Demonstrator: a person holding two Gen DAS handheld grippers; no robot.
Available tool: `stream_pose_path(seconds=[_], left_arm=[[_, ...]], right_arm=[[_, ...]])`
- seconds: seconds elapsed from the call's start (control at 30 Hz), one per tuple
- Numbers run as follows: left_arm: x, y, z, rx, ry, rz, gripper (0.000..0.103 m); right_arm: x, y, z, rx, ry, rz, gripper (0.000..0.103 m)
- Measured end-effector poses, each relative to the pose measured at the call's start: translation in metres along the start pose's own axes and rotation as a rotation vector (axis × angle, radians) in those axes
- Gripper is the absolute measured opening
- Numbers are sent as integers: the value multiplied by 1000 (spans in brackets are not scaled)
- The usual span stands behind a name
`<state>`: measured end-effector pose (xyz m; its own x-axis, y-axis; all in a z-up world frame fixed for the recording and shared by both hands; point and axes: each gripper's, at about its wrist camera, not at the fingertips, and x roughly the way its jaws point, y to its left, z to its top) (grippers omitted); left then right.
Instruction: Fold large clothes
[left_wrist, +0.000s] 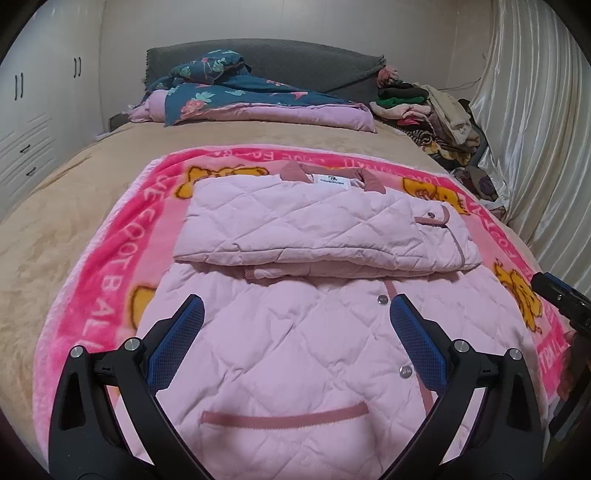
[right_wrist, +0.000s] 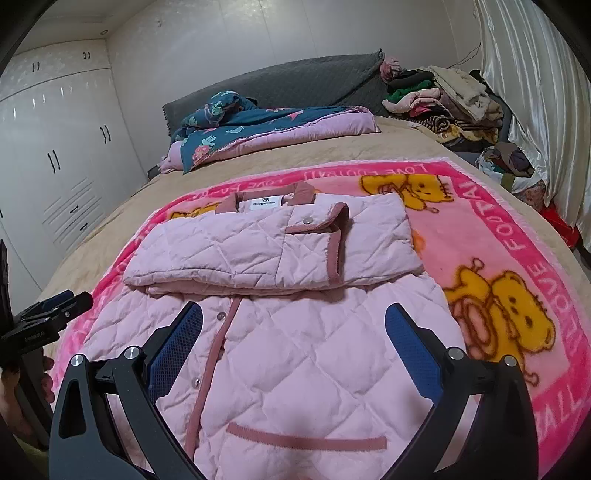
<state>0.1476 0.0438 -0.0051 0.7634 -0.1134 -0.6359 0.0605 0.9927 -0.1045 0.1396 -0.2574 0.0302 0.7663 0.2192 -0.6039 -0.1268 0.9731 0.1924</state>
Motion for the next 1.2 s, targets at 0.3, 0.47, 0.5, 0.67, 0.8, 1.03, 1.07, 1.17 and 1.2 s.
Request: stream_pose_path(seconds=[0.3,0.47,0.5,0.67,0.8,1.03,1.07,1.17,1.2], left_arm=[[-19,3,-11,1,-5,31,95],[-29,6,-18,0,-4,52,95],[-31,6,-19,2,-4,56,95],[-38,8,-26,11,-1,76,95],[-42,11,-32,12,6,91,95],[-47,18,-45,10,30,120,95],[-48,19,-47,10,31,122,95],[-50,23,-52,6,39,129,95],[-50,25,-54,2,46,129,95]], right_arm=[[-20,-3,-9,-10,1,5,99],[-32,-4,-14,-18,-7,7,99],[-34,-5,-15,-19,-7,6,99],[-40,-9,-22,-24,4,-1,99],[-45,-16,-30,-25,19,-12,99],[-49,-26,-44,-23,48,-28,99],[-50,-28,-46,-22,52,-30,99],[-52,-34,-53,-13,61,-37,99],[-52,-35,-55,-11,64,-40,99]])
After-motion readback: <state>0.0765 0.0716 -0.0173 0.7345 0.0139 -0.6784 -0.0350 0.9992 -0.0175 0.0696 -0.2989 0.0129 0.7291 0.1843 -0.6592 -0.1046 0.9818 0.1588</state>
